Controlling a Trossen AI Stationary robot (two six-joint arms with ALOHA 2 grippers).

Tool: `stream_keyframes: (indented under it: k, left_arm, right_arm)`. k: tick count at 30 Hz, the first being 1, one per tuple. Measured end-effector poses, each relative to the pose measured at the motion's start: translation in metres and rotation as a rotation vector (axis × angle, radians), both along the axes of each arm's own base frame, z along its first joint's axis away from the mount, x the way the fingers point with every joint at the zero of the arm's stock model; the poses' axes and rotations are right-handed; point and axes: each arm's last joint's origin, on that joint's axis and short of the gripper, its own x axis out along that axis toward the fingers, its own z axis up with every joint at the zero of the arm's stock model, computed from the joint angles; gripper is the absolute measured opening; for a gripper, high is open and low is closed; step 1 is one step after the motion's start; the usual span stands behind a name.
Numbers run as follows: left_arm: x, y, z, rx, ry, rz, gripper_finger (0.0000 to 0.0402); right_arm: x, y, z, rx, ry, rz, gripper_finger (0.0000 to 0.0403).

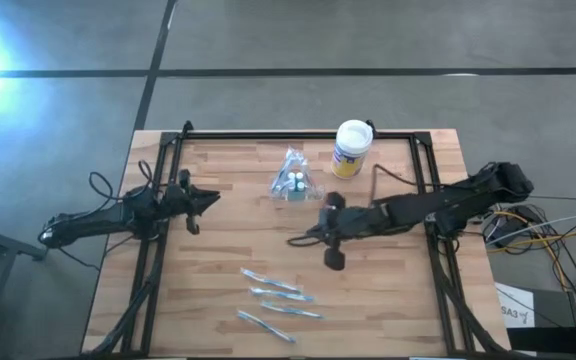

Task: Pick & Place toothbrushing station
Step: Put the blue toothbrush into the transparent organizer

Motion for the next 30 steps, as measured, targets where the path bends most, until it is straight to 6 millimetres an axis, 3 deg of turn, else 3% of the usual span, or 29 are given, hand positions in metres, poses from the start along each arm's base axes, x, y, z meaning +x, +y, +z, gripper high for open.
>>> stream_keyframes:
  k: [7, 15, 21, 30]
  left_arm:
    - [0.000, 0.000, 0.000, -0.001, 0.001, 0.000, 0.0050]
    - [0.000, 0.000, 0.000, 0.000, 0.001, 0.000, 0.0048]
    - [0.000, 0.000, 0.000, 0.000, 0.000, 0.000, 0.0049]
    - [0.000, 0.000, 0.000, 0.000, 0.000, 0.001, 0.0048]
  right_arm:
    - [0.049, 0.015, -0.011, 0.029, 0.179, 0.086, 0.0100]
    - [0.088, 0.027, -0.047, 0.065, 0.358, 0.109, 0.0182]
    - [0.101, 0.030, -0.078, 0.061, 0.473, 0.083, 0.0195]
    - [0.119, 0.049, -0.090, 0.088, 0.484, 0.113, 0.0189]
